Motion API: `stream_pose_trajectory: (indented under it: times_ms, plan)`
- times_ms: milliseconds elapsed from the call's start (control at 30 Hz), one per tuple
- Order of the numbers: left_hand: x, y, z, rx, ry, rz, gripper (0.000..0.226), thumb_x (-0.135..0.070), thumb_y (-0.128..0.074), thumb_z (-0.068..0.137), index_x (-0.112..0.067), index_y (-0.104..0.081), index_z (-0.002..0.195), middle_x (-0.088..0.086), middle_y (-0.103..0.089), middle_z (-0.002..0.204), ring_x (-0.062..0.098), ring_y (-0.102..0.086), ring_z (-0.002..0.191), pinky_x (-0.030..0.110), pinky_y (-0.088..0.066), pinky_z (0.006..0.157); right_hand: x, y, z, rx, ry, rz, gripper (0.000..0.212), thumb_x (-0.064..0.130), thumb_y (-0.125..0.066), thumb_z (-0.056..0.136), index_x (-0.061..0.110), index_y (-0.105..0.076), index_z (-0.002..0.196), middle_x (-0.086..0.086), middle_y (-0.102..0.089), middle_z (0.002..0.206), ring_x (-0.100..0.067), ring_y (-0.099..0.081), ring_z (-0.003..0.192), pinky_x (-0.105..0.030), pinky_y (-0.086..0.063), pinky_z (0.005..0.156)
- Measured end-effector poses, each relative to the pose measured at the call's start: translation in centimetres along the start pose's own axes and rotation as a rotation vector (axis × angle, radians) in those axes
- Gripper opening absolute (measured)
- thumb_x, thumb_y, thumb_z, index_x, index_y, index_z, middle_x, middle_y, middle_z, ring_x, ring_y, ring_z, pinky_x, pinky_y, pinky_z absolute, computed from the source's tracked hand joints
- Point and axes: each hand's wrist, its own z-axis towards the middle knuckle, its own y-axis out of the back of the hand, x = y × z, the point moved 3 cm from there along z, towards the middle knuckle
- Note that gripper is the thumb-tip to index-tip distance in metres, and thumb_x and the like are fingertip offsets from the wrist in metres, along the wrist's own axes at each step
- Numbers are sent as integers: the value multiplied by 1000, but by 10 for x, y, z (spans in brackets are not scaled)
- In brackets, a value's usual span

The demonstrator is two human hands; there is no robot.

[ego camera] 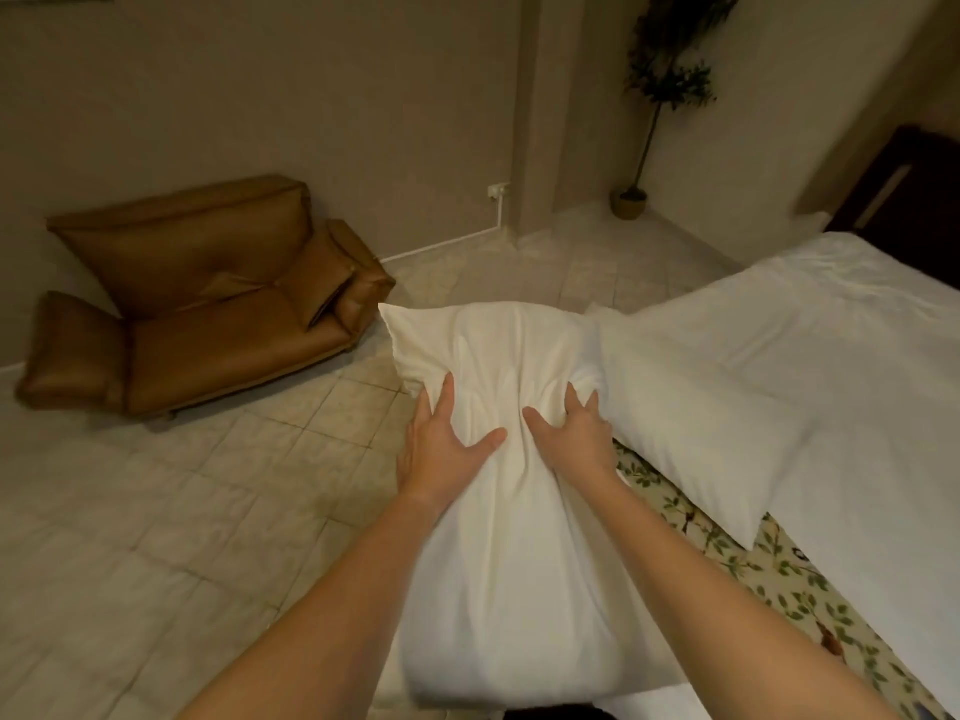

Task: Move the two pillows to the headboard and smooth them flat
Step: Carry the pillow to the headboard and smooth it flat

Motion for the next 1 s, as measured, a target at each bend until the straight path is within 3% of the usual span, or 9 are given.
stream_pose_trajectory:
  times_ms: [167,667,1000]
  plan:
    - [20,12,45,-26,66,17,120,-94,-63,67,-57,-1,162,-9,-8,176,26,-25,159,53,-39,120,36,-23,43,47,22,-2,94,78,-51,94,37,-14,171,-1,1,179,-42,-20,157,-63,-30,121]
    - [40,27,254,-32,181,-107,119,-84,-77,69,-54,-13,165,-11,-9,176,23,-20,160,51,-32,126,145,-64,245,173,43,-67,93,77,-50,95,36,-14,171,1,-4,179,-39,-23,156,-63,-34,117]
    - [59,60,372,-75,170,-120,121,-88,-73,67,-47,-18,166,-7,-15,175,24,-24,159,53,-34,125,227,-85,336,182,102,-63,92,74,-51,97,32,-16,171,-3,-3,179,-43,-23,156,-58,-33,121]
